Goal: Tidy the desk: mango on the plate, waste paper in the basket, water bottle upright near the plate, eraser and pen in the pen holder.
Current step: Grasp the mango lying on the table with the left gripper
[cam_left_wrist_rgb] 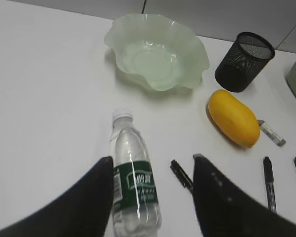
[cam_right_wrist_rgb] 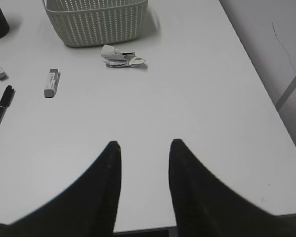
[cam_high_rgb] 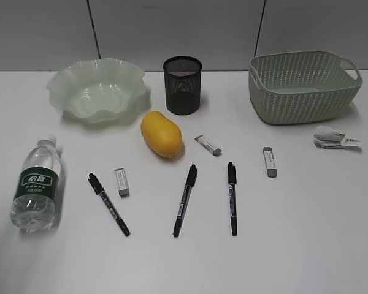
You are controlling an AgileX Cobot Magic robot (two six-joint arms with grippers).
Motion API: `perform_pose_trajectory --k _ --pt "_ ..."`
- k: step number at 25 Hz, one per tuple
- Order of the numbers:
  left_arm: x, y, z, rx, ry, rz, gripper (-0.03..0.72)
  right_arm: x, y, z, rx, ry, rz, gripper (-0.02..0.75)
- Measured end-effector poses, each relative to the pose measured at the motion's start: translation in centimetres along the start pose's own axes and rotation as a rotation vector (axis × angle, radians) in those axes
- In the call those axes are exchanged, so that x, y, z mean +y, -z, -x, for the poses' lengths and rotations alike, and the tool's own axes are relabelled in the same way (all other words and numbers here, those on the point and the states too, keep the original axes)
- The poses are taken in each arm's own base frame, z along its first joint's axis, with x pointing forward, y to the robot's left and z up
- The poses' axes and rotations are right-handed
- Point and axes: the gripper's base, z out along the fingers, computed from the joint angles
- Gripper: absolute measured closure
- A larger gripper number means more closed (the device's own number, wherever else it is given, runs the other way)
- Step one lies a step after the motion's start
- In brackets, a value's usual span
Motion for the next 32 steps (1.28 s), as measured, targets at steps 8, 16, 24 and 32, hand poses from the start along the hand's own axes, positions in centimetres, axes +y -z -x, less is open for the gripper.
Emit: perform_pose_trajectory --k 8,16,24,32 --pt "-2.8 -14.1 4.0 0.228 0.026 -0.105 0.148 0.0 0.0 0.0 0.0 0.0 0.0 0.462" --pt "-13.9 -26.4 1.7 0.458 0.115 -0.267 0.086 0.0 0.0 0.0 0.0 0.001 -0.002 0.462" --pt "-16.1 -32.5 -1.2 0.678 0.075 0.039 0.085 0.0 0.0 0.0 0.0 0.002 -0.003 0.462" --pt "-16.0 -33.7 -1.5 0.689 0.191 0.168 0.054 0.0 0.0 0.0 0.0 0.002 -0.003 0.462"
